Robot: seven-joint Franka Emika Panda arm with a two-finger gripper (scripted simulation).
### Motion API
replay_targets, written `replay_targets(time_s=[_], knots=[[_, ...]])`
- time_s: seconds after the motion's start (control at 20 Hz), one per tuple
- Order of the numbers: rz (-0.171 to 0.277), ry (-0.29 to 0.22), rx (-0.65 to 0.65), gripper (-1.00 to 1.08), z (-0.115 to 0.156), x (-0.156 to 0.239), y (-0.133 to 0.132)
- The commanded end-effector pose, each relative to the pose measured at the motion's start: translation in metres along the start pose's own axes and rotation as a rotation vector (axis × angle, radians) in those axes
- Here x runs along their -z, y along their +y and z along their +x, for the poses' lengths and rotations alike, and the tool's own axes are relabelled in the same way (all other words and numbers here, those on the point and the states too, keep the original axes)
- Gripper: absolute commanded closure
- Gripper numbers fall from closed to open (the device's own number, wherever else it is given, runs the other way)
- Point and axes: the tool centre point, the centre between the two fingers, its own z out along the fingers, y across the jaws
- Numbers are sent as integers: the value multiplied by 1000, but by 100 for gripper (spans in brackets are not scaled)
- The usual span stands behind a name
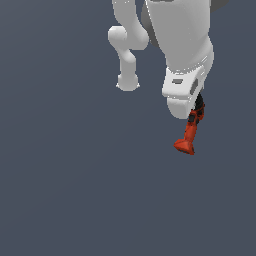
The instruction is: Pick up the object and move it to a goal position.
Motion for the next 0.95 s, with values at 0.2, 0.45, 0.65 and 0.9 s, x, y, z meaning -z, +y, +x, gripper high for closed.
replay_targets(time_s=[0.2,0.45,0.65,0.9], knots=[[-5,3,3,108,32,24,-4],[-5,4,3,108,46,33,-5],[-4,4,4,108,52,38,-6],[-3,4,5,108,55,39,-6]])
